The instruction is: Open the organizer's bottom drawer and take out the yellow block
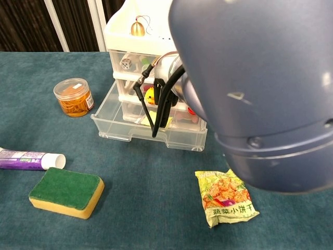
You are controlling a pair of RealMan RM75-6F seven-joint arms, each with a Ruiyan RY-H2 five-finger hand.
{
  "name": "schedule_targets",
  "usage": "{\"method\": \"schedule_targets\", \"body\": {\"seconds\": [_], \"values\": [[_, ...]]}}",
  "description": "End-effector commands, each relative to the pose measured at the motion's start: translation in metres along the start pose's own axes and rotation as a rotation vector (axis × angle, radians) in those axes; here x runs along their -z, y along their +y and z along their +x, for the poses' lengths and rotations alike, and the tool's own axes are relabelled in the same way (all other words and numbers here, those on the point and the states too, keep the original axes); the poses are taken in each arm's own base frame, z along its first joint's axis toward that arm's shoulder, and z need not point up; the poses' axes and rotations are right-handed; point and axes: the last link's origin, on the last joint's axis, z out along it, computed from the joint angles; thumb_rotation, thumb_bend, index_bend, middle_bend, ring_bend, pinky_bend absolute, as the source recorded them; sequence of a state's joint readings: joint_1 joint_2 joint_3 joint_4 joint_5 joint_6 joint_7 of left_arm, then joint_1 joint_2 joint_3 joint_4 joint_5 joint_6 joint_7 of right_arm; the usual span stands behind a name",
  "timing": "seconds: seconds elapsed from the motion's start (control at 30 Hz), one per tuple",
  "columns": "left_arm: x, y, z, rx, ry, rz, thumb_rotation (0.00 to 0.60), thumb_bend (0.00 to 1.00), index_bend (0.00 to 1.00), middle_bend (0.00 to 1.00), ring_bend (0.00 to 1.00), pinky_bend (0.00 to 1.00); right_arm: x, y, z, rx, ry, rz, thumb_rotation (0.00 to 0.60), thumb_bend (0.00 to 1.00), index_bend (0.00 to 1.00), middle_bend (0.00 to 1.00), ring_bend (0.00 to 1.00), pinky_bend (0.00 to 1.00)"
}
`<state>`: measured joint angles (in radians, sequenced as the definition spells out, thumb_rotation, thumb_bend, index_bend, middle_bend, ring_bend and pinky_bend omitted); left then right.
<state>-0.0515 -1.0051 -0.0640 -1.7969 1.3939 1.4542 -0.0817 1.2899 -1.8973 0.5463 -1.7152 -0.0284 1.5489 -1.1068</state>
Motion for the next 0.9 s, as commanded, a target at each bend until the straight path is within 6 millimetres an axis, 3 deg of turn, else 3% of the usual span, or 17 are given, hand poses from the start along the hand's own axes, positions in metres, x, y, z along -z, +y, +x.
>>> {"method": "schedule_targets", "body": {"seconds": [0.03,0.73,0.9], "values": [[0.000,0.000,0.000,0.000,0.002,0.000,0.600,0.40,0.03,0.00,0.00,0.00,-0.002,-0.001,-0.002,0.006,-0.011,-0.004,0.600,0.20,0.36,1.00,1.00,1.00],[0.000,-0.001,0.001,0.001,-0.003,0.004,0.600,0.40,0.03,0.00,0.00,0.00,-0.013,-0.006,-0.006,0.044,-0.039,-0.030,0.600,0.20,0.36,1.00,1.00,1.00],[0.000,-0.001,0.000,-0.001,-0.007,0.003,0.600,0.40,0.03,0.00,0.00,0.00,-0.017,-0.006,-0.007,0.042,-0.059,-0.034,0.600,0.13,0.36,1.00,1.00,1.00]]}}
